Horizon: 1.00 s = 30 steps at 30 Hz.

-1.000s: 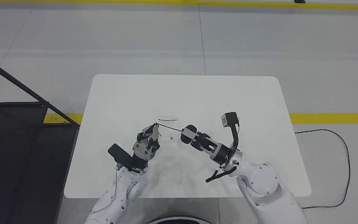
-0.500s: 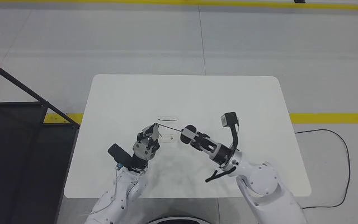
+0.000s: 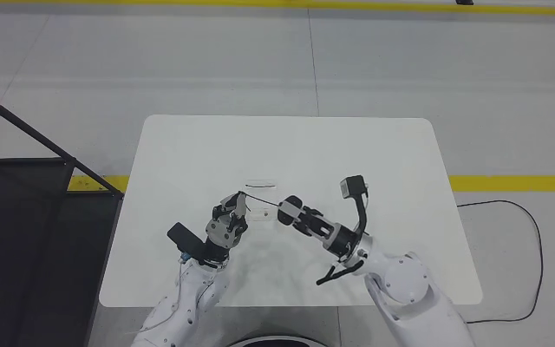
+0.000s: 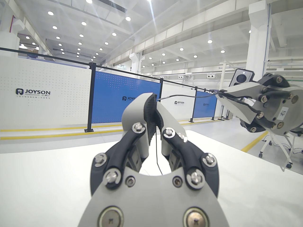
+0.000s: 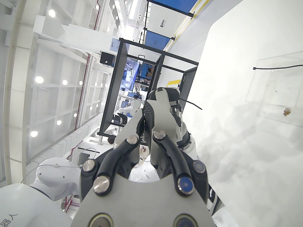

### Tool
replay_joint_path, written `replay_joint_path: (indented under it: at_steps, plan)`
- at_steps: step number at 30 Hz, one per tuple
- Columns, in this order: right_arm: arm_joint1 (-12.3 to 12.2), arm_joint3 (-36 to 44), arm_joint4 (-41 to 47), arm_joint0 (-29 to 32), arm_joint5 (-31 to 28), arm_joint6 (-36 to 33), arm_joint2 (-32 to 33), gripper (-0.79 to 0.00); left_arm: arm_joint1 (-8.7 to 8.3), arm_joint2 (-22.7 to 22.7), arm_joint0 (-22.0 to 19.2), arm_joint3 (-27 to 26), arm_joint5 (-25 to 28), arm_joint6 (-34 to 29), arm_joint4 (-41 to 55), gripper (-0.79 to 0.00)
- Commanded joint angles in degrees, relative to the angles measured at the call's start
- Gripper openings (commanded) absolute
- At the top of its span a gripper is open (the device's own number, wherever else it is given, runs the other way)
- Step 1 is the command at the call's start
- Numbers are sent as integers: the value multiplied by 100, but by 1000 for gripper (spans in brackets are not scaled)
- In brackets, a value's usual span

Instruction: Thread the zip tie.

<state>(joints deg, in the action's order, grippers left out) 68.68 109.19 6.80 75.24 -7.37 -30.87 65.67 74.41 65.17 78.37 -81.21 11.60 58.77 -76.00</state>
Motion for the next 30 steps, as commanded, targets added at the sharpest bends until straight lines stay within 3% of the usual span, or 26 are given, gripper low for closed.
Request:
replay_joint_path:
  at_steps: [1,30]
  plan:
    - [-4,14,10,32,-41,-7,23,-785,0,0,0,0,0,0,0,-785]
    - [2,13,25,29,-22,-24,41,-785,0,0,0,0,0,0,0,-785]
